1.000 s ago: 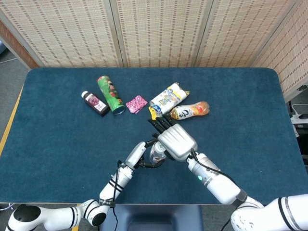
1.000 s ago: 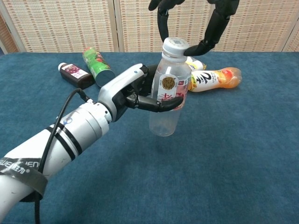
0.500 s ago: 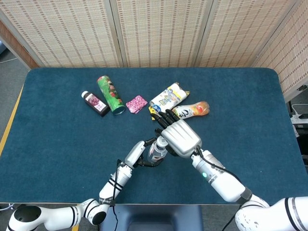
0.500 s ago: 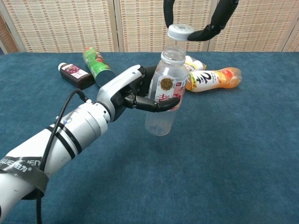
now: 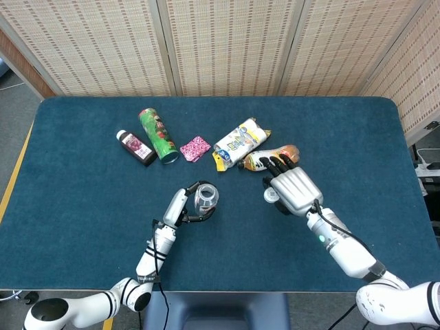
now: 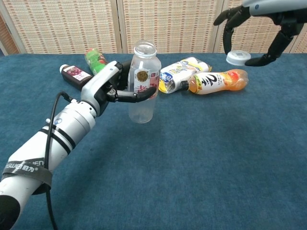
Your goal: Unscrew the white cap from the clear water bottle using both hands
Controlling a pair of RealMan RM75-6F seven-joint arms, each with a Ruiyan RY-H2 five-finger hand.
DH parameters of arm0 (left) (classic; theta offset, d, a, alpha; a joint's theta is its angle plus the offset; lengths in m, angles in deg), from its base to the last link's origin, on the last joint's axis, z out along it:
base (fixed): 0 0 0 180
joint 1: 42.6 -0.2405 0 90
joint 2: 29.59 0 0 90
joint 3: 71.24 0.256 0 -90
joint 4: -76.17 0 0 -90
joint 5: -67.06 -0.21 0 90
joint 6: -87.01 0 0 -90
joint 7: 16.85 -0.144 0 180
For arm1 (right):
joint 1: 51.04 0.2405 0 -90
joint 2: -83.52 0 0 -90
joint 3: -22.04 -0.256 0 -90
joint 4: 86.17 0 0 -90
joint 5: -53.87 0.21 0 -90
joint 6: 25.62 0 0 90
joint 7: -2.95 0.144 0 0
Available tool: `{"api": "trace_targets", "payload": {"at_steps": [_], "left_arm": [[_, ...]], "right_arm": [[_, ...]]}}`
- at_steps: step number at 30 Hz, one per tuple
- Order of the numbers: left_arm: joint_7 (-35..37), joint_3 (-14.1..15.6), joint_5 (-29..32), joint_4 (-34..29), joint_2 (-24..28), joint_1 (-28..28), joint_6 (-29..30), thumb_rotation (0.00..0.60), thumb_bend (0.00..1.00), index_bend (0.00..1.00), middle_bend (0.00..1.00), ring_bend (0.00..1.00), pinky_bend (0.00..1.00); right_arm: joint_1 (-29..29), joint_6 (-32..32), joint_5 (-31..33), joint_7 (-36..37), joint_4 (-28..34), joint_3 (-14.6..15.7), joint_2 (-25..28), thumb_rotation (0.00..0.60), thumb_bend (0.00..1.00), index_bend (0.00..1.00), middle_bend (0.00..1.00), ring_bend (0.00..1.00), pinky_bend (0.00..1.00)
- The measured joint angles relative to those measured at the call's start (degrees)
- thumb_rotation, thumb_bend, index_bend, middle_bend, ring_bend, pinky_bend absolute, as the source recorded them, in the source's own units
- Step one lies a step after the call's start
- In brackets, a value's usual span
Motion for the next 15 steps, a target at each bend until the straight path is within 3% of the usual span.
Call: {"api": "trace_targets", "payload": {"at_steps": [5,15], "left_arm": [[3.7,0.5,-0.9,7.7,-3.2,-0.5,2.6,0.600,0.65,0.67,0.67,0.34,0.24],[6.8,2.9,-1.7,14.2,-5.7,-1.8,3.5,0.600,0.56,0.40,0.38,0.12,0.12]], "right_arm": [[-1.9,-1.8,-2.4,1.8,-6.2,1.5,-4.1,0.600,0.29,0.66,0.00,0.00,0.00],[-4.9,-2.9,-6.9,3.0,-16.2,3.1,-13.8,0.600,0.29,0.60,0.00,0.00,0.00]]}}
